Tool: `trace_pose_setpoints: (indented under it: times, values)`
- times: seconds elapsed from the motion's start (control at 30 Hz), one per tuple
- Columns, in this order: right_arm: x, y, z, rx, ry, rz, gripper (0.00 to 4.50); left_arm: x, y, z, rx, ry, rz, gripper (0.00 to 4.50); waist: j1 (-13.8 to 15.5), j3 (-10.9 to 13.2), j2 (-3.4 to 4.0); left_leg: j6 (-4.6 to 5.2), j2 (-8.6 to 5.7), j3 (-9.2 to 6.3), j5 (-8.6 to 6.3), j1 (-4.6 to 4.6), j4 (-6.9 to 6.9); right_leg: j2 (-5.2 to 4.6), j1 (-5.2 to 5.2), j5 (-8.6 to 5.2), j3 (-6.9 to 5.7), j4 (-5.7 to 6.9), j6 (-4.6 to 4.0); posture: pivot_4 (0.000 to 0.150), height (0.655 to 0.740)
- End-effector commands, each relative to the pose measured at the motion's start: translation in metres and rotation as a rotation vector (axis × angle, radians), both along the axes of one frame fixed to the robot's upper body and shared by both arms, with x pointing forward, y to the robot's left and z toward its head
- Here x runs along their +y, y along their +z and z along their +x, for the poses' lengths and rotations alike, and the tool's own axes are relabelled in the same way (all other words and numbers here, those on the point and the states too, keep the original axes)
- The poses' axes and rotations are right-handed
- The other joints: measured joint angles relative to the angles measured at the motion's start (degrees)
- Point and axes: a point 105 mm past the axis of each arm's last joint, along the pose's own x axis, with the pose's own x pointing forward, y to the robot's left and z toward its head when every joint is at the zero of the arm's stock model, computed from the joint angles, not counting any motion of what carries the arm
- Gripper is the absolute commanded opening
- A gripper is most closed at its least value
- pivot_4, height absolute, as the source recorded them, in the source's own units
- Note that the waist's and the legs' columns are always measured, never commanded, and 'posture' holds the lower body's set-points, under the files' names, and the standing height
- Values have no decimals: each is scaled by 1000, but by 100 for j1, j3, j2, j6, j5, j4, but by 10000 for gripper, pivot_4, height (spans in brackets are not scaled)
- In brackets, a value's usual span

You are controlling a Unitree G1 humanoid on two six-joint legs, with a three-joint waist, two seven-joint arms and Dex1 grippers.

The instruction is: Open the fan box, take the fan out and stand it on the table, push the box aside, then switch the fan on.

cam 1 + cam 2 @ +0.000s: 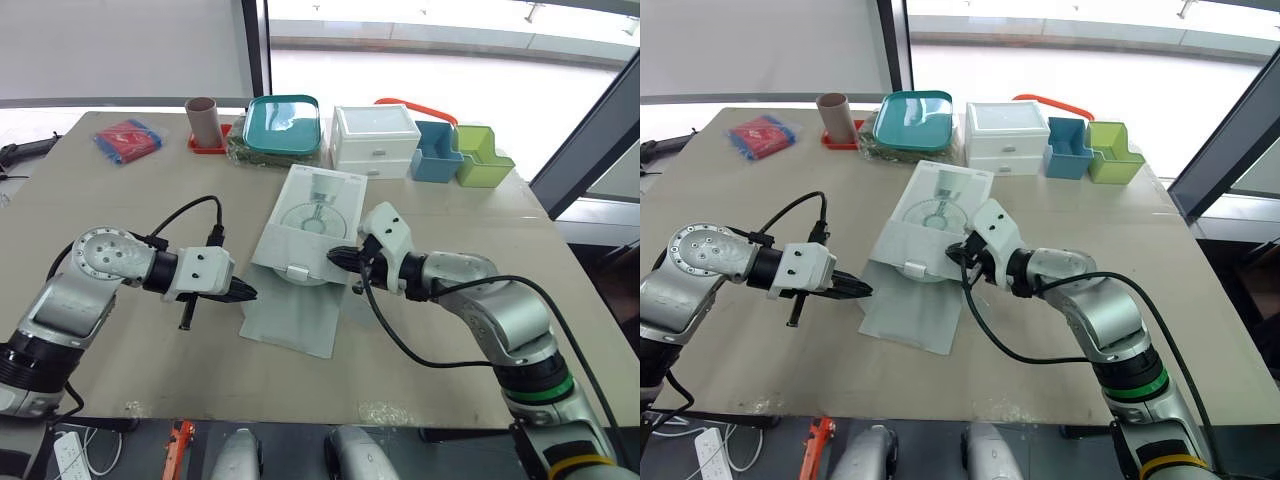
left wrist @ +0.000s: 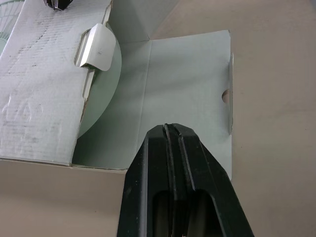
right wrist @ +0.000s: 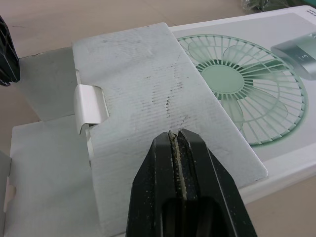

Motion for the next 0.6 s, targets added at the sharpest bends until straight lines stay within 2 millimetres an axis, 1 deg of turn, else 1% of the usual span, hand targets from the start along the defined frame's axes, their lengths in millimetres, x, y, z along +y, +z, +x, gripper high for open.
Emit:
trace_pose_setpoints:
  times: [0.03,0.37,0.47,0.6]
  values:
    - [0,-2,0,-6,8,-13,506,7,15,-3,-41,3,7,0,-3,0,0,0,0,1,0,0,0,0,-1,0,0,0,0,1500,7400]
    - [2,-1,-4,-20,27,-15,506,31,13,10,-53,76,113,0,-1,0,0,0,1,0,0,0,-3,1,-2,-2,-1,0,-2,1500,7400]
    - [1,-1,-5,-20,29,-15,506,32,12,12,-60,80,113,0,-2,0,0,1,2,1,0,0,-4,1,-2,-2,-1,0,-3,1500,7400]
    - [1,-1,-7,-25,36,-16,506,36,10,23,-108,110,130,0,-1,0,0,1,2,0,0,0,-4,1,-3,-2,-2,0,-4,1500,7400]
